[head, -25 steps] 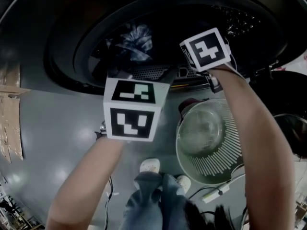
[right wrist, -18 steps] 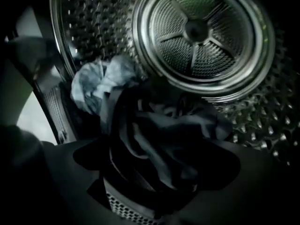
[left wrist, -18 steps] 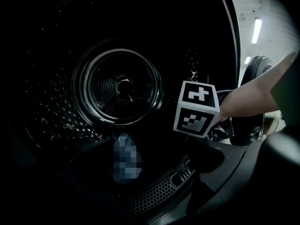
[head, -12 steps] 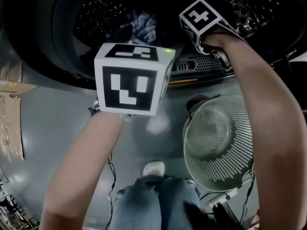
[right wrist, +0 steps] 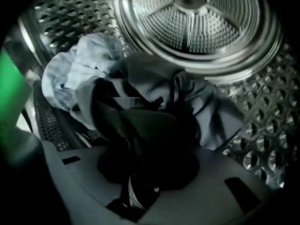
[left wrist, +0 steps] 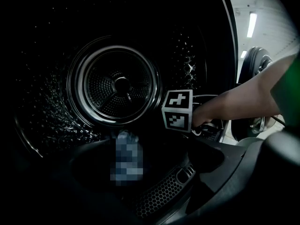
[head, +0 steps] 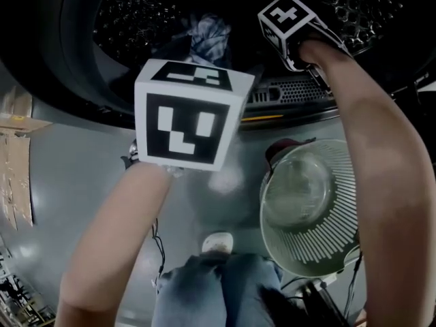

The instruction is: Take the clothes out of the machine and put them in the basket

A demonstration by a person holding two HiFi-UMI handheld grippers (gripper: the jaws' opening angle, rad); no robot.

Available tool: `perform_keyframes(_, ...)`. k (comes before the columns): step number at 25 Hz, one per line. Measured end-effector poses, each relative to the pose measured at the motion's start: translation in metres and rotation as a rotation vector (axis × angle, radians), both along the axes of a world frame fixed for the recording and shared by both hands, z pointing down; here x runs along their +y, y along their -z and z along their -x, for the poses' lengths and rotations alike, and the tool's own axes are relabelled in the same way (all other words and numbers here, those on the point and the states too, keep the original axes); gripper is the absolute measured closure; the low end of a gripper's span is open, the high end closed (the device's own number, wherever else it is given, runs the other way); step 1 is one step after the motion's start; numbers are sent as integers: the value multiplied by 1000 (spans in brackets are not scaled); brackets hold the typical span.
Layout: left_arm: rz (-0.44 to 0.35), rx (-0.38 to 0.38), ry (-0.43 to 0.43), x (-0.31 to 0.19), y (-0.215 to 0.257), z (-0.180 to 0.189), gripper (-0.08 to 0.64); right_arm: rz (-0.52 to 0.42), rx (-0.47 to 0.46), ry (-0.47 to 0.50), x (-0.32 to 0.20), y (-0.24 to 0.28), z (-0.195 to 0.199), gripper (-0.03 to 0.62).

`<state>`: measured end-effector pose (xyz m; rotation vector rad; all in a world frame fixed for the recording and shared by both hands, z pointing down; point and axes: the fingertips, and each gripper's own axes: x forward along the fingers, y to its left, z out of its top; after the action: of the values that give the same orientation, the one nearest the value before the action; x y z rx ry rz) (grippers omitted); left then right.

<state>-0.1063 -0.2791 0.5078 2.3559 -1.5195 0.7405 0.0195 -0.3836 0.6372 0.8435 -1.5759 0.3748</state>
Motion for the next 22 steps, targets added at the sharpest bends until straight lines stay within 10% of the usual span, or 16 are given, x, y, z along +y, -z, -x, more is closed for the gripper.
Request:
perform_keyframes(12, 28, 17, 37, 23, 13, -4, 87, -358, -369, 184, 37, 86, 46, 488)
perform_keyframes(22, -77, -13, 32, 50, 37, -5, 87, -627, -344, 158, 85, 135, 24, 487)
